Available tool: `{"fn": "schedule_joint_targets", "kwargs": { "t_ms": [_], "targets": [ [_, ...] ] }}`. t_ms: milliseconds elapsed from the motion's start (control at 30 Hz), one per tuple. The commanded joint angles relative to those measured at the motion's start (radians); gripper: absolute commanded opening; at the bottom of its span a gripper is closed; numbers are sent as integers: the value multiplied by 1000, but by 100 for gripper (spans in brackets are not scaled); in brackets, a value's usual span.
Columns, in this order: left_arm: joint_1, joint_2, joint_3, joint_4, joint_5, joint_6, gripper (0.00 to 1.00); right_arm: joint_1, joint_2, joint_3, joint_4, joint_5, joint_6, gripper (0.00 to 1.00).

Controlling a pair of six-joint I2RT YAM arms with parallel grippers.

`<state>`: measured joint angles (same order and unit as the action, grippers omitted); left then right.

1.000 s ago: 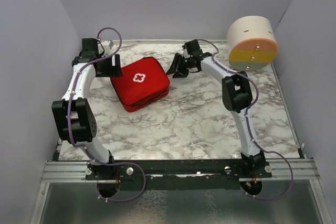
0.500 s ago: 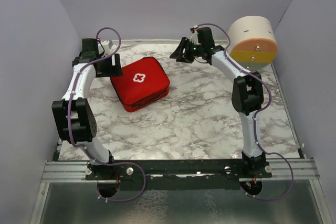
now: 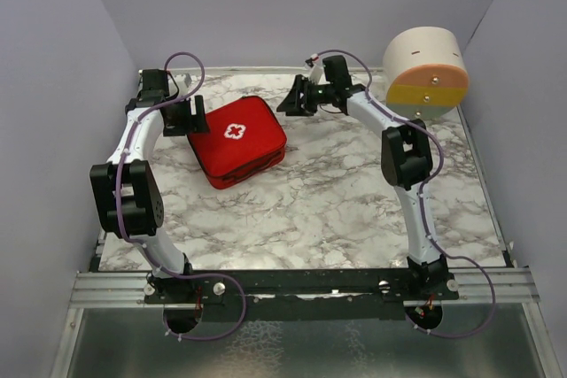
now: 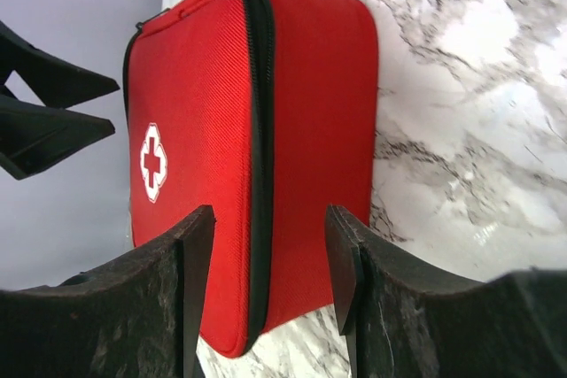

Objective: Organize the medicine kit
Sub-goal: Close the medicine box at the center of the board, then zip the medicine box at the center of the board.

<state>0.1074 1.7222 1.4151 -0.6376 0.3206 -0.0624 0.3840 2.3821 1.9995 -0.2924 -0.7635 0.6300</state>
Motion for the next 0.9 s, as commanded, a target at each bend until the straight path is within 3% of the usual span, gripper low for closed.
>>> {"fn": "schedule_joint_targets", "kwargs": {
  "t_ms": [0, 600, 667, 733, 867],
  "targets": [
    [-2, 1, -5, 9, -15, -18, 78, 19, 43, 94, 24, -77, -30, 54],
    [-2, -15, -89, 13, -95, -13, 77, 55, 112, 104, -33, -126, -67, 54],
    [-4, -9, -91, 18, -80, -13, 73, 60, 118, 114, -64, -116, -86, 41],
    [-4, 4, -88, 25, -67, -12, 59, 61, 112, 102, -85, -109, -99, 24],
    [-11, 49, -43, 37, -64, -13, 30, 62, 56, 15, -91, -85, -129, 4]
  ]
}}
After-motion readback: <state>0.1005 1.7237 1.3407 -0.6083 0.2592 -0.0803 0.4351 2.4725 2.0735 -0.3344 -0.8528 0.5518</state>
